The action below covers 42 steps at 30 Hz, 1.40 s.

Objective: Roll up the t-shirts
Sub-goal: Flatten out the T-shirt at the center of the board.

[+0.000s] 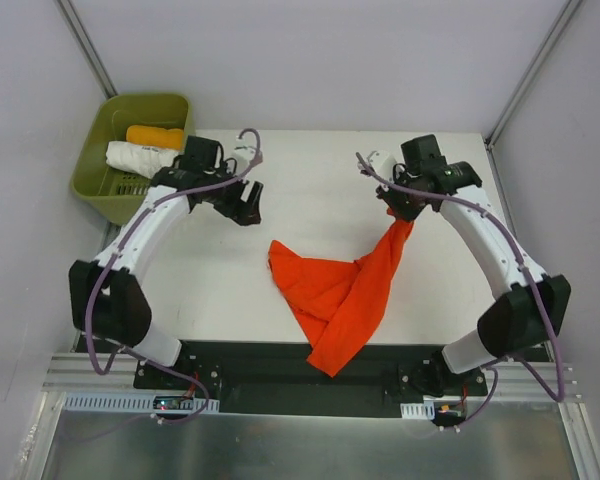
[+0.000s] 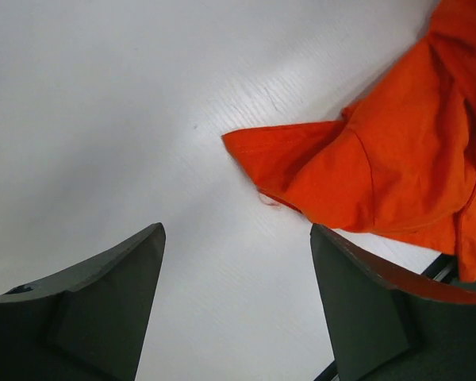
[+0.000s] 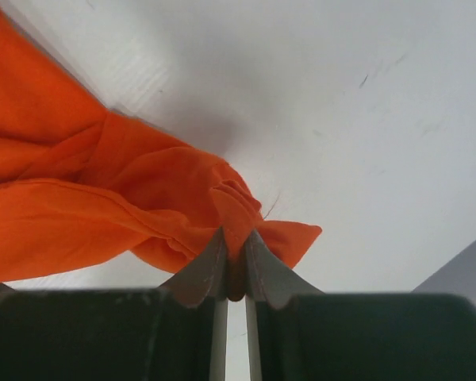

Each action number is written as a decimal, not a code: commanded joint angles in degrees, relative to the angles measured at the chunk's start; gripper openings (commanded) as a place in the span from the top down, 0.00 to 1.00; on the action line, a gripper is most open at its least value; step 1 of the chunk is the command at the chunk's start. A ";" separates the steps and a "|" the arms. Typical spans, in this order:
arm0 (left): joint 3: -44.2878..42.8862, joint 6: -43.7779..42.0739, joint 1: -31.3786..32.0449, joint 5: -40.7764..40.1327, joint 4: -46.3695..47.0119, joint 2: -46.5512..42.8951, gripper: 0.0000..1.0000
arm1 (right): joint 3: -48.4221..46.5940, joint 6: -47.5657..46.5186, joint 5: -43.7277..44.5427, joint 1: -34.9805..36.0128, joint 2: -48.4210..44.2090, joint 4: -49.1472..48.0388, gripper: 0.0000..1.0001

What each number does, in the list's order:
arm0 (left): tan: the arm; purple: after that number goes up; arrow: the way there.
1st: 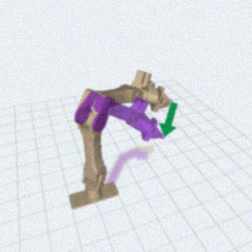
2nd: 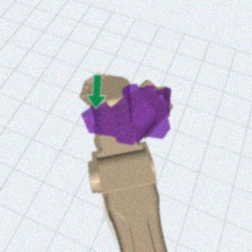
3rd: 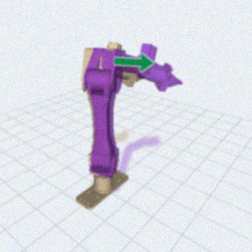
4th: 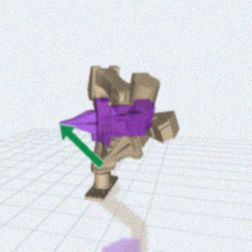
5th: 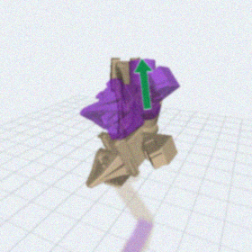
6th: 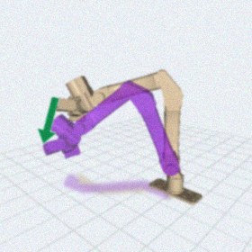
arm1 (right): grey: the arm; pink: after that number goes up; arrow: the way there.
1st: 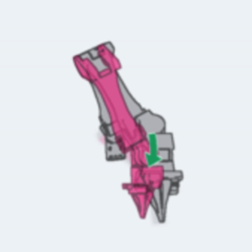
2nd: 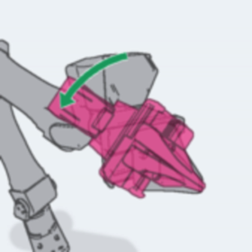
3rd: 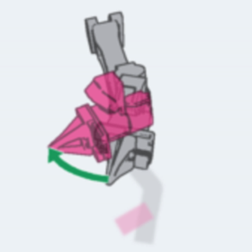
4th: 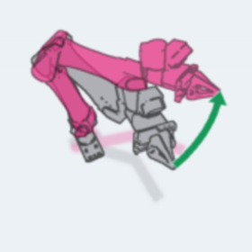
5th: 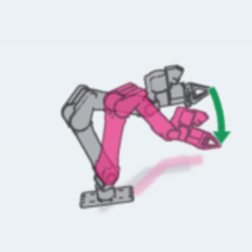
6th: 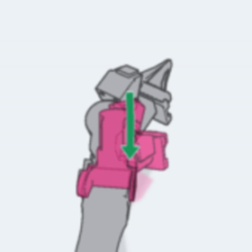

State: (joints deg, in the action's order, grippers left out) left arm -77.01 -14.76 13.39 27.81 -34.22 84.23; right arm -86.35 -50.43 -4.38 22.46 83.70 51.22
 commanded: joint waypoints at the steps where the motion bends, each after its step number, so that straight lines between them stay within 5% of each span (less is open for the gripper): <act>1: -0.77 -6.66 5.41 0.92 -0.50 6.73 0.27 | 1.79 9.47 -1.85 -9.07 0.24 -2.08 0.99; 6: -1.20 -5.81 10.78 -1.53 -0.15 16.48 0.30 | 5.22 8.08 0.15 -11.65 -1.26 -1.92 0.98; 7: -1.99 -3.54 10.87 -1.79 -0.24 17.71 0.30 | 6.09 7.55 0.60 -11.56 -1.69 -1.48 0.88; 8: -3.39 -2.30 10.87 -2.23 -0.24 19.12 0.31 | 6.19 7.11 0.34 -11.30 -3.27 -1.48 0.59; 11: -4.72 1.57 9.82 -3.29 -0.50 17.39 0.30 | 5.75 3.34 -3.25 -7.79 -7.91 -0.77 0.47; 15: -4.29 8.51 3.59 0.65 -0.94 12.03 0.25 | 9.61 -0.71 -11.51 -0.33 -12.06 -4.37 0.45; 22: -4.73 10.28 -4.33 1.10 -3.40 2.80 0.22 | 16.20 -4.41 -15.91 19.89 -3.38 -7.61 0.46; 30: 3.70 12.57 -5.39 1.02 -3.14 -8.72 0.22 | 14.01 -9.14 -18.03 29.56 10.77 -5.96 0.53; 42: 11.18 13.27 -9.52 2.16 -2.79 -18.13 0.21 | 19.98 -13.81 -10.39 34.93 15.96 -10.70 0.49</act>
State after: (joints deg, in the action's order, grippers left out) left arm -66.13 -3.27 5.45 28.38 -36.97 67.29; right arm -68.07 -61.06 -17.72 56.64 98.21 42.19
